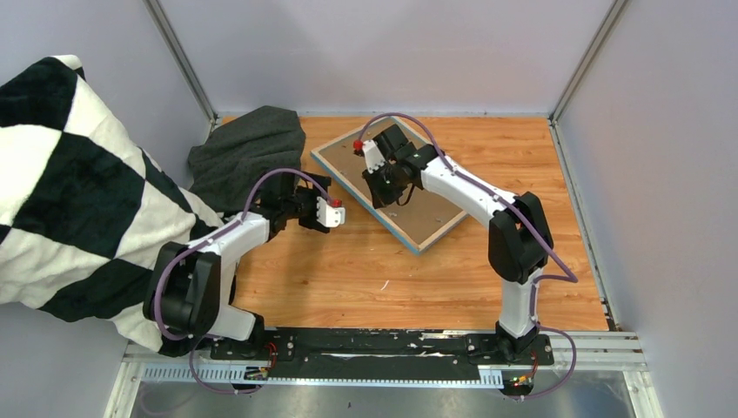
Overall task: Take the photo out of the frame
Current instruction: Turn over the photo frame at the center of the board.
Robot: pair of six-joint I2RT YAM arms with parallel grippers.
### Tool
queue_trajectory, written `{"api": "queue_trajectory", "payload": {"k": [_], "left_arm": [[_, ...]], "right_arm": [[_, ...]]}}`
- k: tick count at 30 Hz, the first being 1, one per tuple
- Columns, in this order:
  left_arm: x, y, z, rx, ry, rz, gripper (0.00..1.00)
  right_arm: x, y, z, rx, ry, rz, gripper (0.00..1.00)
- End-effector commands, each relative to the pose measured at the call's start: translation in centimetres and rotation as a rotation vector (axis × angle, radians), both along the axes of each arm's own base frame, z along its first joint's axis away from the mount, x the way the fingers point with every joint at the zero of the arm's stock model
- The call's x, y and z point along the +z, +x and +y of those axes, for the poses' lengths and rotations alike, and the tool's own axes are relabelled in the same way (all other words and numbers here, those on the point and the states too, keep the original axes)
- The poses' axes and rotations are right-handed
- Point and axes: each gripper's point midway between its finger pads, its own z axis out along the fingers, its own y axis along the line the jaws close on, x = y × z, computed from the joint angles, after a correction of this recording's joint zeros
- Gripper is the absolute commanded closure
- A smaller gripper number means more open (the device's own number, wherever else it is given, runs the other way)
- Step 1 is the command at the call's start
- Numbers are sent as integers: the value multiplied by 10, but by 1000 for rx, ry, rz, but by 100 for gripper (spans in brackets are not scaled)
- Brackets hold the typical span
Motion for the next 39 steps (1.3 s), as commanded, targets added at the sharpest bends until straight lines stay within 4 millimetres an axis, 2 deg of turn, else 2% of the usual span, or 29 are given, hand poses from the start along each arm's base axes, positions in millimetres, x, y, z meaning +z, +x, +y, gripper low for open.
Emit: {"api": "queue_trajectory", "payload": {"k": [1, 7, 11, 12, 14, 17, 21, 26, 39], "left_arm": [[-8, 11, -11, -21, 68, -90, 0], [-1, 17, -20, -35, 60, -129, 0], [0, 13, -18, -28, 63, -132, 0], [-1, 9, -15, -27, 68, -136, 0], [0, 2, -13, -36, 61, -139, 0], [3, -8, -10, -58, 14, -130, 0], [-4, -15, -7, -86, 21, -133, 0], [-15, -23, -8, -123, 25, -118, 0], [-26, -34, -17, -227, 42, -137, 0]], "right_arm": [[17, -19, 4, 90, 66, 11, 100], [25, -27, 4, 110, 91, 22, 100], [19, -29, 2, 129, 72, 21, 100], [13, -28, 1, 127, 62, 20, 95], [0, -27, -2, 116, 36, 8, 77], [-21, -24, -2, 96, -20, -23, 60], [-37, -23, 6, 96, -73, -54, 47], [-56, -21, 11, 92, -164, -108, 44], [-100, -15, 6, 83, -270, -85, 46]]}}
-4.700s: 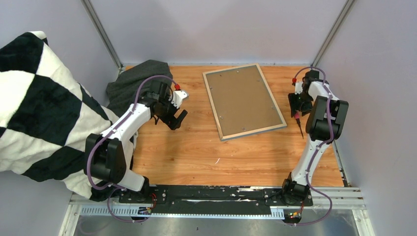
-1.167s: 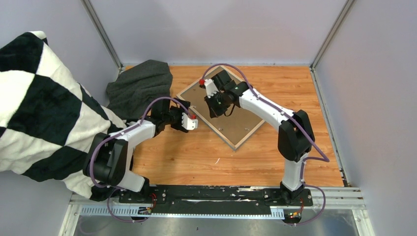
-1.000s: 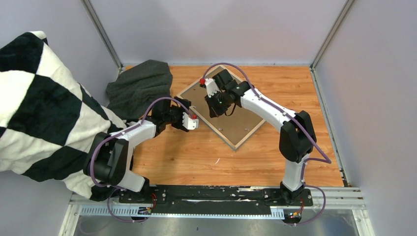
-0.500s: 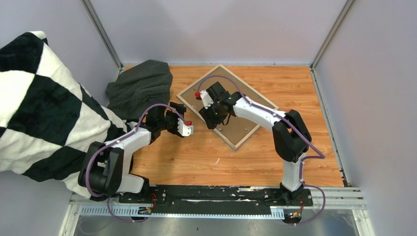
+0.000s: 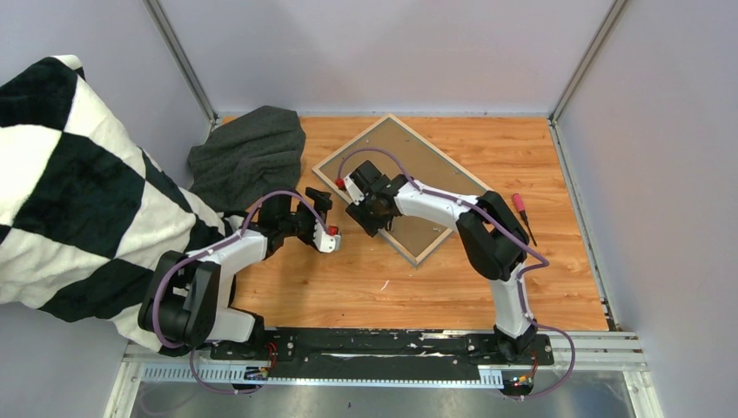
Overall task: Take the photo out of the frame
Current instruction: Turn over the photo frame at the center of the board.
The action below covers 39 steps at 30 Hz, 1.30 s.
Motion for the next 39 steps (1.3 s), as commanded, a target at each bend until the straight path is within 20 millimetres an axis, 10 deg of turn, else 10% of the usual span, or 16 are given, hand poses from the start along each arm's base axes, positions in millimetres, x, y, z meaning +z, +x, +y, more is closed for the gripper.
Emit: {"api": "queue_trajectory", "payload": {"k": [1, 8, 28, 39], "left_arm": [[-1, -3, -8, -76, -6, -33, 0], [-11, -2, -14, -127, 11, -29, 0], [-28, 14, -33, -170, 93, -37, 2], [-12, 24, -37, -111, 57, -24, 23]], "right_arm": [[-12, 2, -2, 5, -47, -5, 49], [-13, -13, 1, 51, -26, 59, 99], [75, -41, 1, 200, 171, 74, 100], [88, -64, -4, 266, 196, 144, 100]]}}
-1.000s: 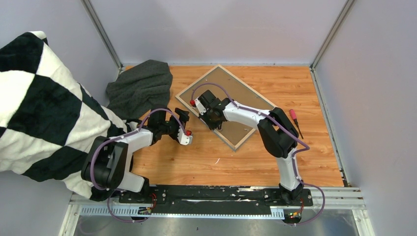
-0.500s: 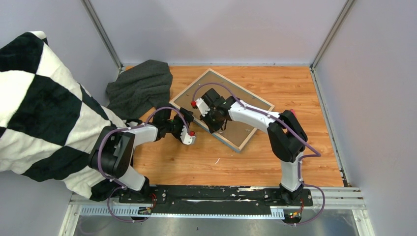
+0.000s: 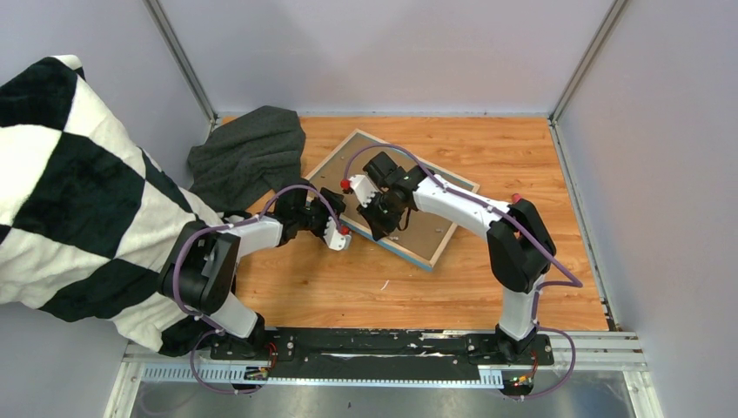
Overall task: Take the photo out of the frame
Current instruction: Turn over the photo frame at the center of the board.
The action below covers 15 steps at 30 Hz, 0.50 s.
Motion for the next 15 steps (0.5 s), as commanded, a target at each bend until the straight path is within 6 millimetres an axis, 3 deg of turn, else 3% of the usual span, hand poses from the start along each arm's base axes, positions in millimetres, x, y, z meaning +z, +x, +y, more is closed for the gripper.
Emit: {"api": "queue_trajectory", "payload": {"k": [1, 5, 7, 11, 15], "left_arm": [[13, 6, -8, 6, -30, -13, 25], [14, 5, -9, 4, -28, -17, 38], [14, 4, -10, 2, -27, -20, 52], [16, 1, -10, -2, -29, -23, 59], [22, -1, -9, 10, -40, -29, 79]], "right_arm": [[32, -11, 3, 61, 78, 8, 100], [38, -18, 4, 85, 92, 34, 100], [42, -19, 5, 93, 98, 41, 100], [51, -18, 3, 93, 111, 52, 100], [57, -15, -2, 95, 105, 27, 100]]}}
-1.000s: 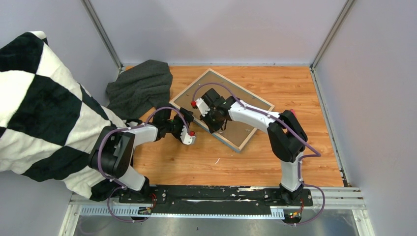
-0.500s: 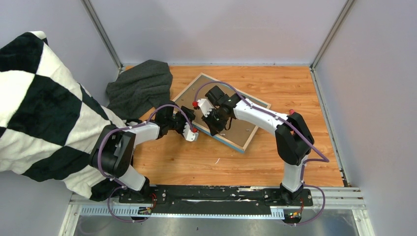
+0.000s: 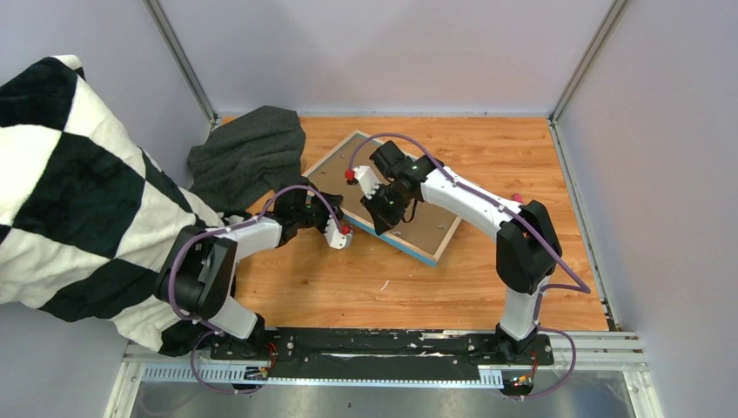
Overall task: Take the photo out of the frame
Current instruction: Turn over the photo frame at the center of the board.
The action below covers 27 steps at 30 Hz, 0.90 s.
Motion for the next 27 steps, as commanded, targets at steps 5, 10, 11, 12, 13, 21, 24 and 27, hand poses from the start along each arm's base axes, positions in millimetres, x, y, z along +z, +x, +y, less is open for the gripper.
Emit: {"api": "queue_trajectory", "payload": {"k": [5, 10, 11, 12, 13, 21, 24, 27], "left_arm": [[19, -6, -4, 33, -65, 18, 90], [32, -8, -7, 35, -111, 24, 94], [34, -8, -8, 37, -119, 29, 94], [36, -8, -8, 38, -127, 30, 95], [38, -8, -9, 42, -133, 33, 95], [46, -9, -10, 53, -162, 41, 96], [47, -8, -11, 57, -172, 48, 96], [49, -8, -10, 62, -175, 48, 96]], "right_arm": [[39, -6, -6, 60, 53, -74, 77], [47, 2, -13, 43, 46, -167, 51], [50, 4, -15, 38, 45, -196, 47], [52, 7, -16, 38, 45, -232, 45], [54, 9, -18, 39, 41, -266, 43], [53, 30, -30, 38, -84, -602, 39], [47, 32, -30, 71, -118, -704, 38], [47, 26, -24, 105, -99, -756, 37]]}}
